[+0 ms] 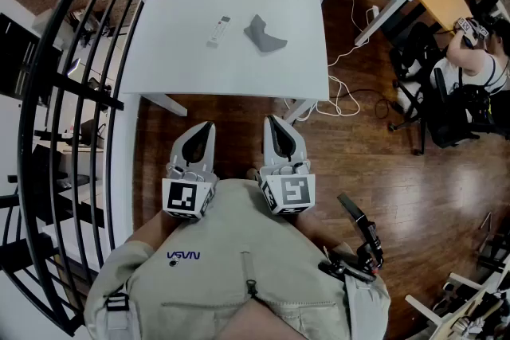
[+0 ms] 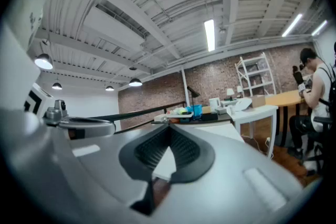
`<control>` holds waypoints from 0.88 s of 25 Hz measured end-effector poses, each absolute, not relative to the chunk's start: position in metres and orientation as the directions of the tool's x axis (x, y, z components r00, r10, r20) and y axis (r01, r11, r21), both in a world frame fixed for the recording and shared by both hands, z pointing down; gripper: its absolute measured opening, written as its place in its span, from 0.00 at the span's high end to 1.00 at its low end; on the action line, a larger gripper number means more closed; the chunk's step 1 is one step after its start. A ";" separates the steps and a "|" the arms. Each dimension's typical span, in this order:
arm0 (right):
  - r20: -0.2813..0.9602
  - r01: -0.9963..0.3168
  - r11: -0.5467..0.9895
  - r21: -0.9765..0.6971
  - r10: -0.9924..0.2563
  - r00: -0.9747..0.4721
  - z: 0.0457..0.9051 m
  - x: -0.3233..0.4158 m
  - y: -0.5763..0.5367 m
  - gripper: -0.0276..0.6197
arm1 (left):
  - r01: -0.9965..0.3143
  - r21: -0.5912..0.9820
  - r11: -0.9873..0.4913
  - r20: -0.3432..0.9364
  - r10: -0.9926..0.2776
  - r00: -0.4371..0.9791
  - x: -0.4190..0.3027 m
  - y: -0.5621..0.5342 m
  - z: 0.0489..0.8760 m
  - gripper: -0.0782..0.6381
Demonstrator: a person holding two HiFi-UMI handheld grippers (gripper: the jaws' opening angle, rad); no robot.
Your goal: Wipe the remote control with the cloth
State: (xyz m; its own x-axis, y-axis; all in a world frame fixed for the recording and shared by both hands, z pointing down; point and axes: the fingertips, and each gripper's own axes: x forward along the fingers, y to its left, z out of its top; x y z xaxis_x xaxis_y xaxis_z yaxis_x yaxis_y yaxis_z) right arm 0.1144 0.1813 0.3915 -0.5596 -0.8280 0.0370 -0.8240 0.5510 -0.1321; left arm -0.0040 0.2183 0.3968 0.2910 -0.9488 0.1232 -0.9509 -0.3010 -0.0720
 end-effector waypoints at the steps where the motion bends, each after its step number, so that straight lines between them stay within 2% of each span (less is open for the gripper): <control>1: 0.038 -0.823 0.552 -0.133 -0.827 -0.560 0.393 0.119 0.177 0.95 | -0.953 -0.068 -0.296 0.122 -0.950 0.286 0.000 0.216 0.398 0.88; 11: 0.086 -0.830 0.545 -0.113 -0.827 -0.555 0.405 0.118 0.129 0.95 | -0.962 -0.011 -0.273 0.124 -0.955 0.270 -0.002 0.169 0.407 0.88; 20: 0.151 -0.883 0.464 -0.061 -0.871 -0.468 0.406 0.081 0.036 0.95 | -0.933 0.011 -0.359 0.103 -0.928 0.358 -0.044 0.058 0.407 0.88; 22: 0.162 -0.894 0.446 -0.049 -0.879 -0.448 0.403 0.070 0.016 0.95 | -0.925 0.056 -0.375 0.100 -0.920 0.379 -0.053 0.034 0.399 0.88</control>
